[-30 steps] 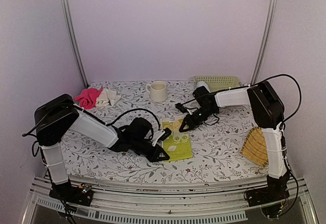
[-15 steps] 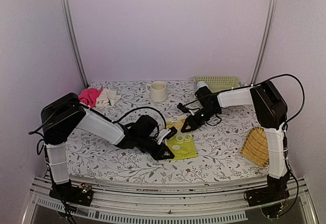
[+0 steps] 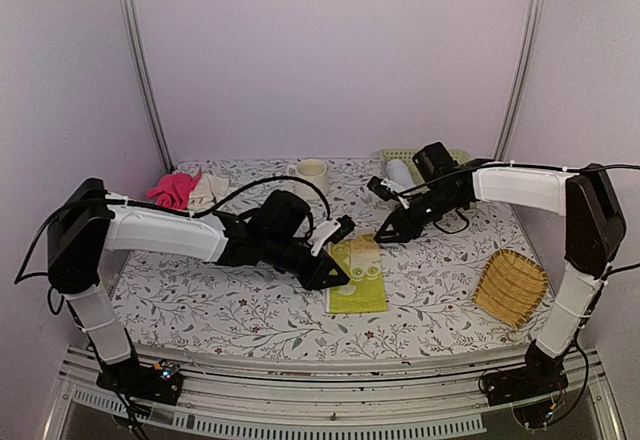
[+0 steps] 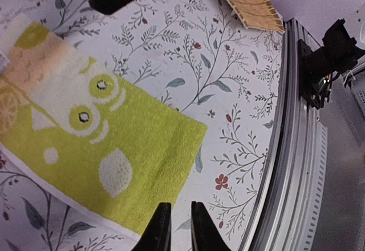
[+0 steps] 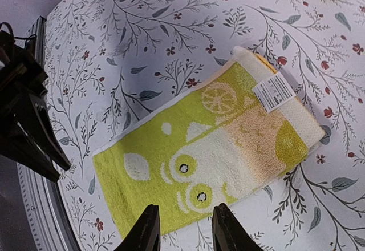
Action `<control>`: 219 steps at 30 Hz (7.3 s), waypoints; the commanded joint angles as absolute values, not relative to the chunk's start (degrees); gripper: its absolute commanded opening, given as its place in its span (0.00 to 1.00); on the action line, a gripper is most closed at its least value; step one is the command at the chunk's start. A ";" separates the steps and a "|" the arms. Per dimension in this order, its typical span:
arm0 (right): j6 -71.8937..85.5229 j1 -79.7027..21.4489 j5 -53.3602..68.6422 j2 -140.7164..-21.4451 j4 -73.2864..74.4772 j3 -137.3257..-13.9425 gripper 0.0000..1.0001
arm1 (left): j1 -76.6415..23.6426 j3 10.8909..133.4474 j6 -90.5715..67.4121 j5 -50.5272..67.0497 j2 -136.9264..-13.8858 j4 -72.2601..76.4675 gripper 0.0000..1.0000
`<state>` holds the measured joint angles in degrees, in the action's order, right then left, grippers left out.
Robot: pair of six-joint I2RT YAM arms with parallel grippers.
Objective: Roll the towels
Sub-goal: Adjust the towel at the center of the board, then roll the towel at the center of the board.
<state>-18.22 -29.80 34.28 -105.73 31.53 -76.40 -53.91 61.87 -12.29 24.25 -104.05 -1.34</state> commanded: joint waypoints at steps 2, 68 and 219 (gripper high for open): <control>-26.52 -29.64 35.80 -94.35 32.55 -70.61 0.35 | -54.49 62.39 -5.99 17.77 -96.52 -7.68 0.21; -44.96 -42.00 39.82 -108.62 40.86 -63.15 0.04 | -67.92 37.61 8.32 7.85 -96.79 29.15 0.53; -40.52 -61.48 4.54 -97.36 19.89 -45.01 0.30 | -57.83 50.71 -38.34 40.14 -120.19 19.67 0.01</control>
<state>-41.15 -61.12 6.24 -93.27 18.02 -46.09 -57.69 54.04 -39.24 42.46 -119.59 25.45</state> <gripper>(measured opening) 0.336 0.028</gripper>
